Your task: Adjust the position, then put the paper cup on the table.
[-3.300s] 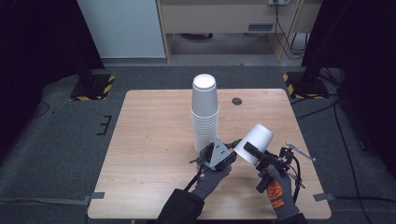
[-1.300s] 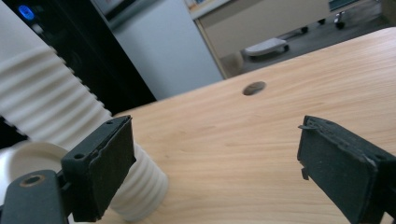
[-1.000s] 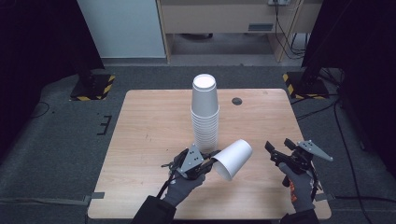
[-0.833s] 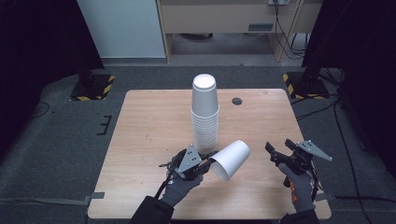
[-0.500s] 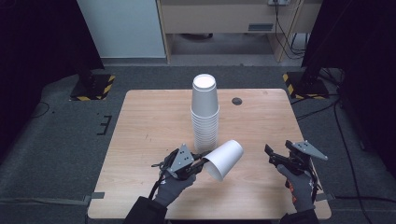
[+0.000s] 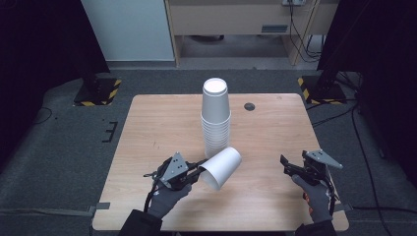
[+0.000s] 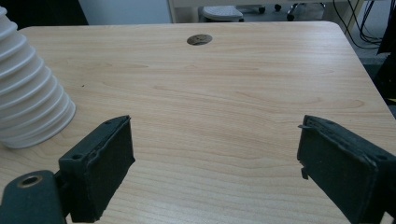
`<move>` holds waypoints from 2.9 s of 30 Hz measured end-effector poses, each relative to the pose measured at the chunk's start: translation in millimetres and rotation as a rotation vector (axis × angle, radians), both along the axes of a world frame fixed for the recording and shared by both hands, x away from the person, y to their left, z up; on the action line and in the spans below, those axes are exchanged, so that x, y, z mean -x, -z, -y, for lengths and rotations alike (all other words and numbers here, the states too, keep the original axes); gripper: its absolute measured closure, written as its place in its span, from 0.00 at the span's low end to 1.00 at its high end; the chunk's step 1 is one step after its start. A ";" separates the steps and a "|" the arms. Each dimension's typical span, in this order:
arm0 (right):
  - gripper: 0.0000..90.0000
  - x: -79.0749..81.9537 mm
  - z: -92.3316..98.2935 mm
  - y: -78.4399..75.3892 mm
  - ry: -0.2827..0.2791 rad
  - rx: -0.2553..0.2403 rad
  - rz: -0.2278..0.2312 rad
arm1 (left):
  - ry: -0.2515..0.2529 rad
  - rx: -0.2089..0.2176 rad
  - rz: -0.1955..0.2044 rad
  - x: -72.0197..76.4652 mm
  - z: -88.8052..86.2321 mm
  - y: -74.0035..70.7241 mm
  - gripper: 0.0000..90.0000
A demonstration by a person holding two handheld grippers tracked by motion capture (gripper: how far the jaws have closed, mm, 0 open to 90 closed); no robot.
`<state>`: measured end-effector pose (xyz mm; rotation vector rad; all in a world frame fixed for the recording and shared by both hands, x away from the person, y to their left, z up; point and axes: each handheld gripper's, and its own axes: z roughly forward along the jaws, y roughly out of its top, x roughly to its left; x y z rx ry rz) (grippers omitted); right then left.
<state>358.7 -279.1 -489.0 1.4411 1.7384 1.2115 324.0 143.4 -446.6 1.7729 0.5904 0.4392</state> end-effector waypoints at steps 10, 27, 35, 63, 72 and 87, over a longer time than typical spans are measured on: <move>0.12 -0.7 -0.6 3.2 -0.008 0.020 -0.020 | -0.059 -0.011 -0.012 13.0 -37.9 -4.5 0.96; 0.12 -1.5 -1.8 9.3 -0.026 0.062 -0.052 | -0.197 -0.012 -0.037 21.7 -98.5 -6.1 0.96; 0.11 -1.8 -4.2 12.1 -0.040 0.100 -0.071 | -0.273 -0.038 -0.066 13.6 -118.8 -7.1 0.96; 0.11 -10.0 -12.3 40.8 -0.095 0.277 -0.235 | -0.499 -0.195 -0.277 -16.8 -167.2 -26.3 0.96; 0.10 -10.7 -11.2 46.1 -0.097 0.288 -0.249 | -0.539 -0.278 -0.366 -26.1 -174.8 -35.9 0.96; 0.09 -10.6 -9.8 48.8 -0.093 0.250 -0.248 | -0.562 -0.410 -0.530 -33.8 -191.9 -46.3 0.96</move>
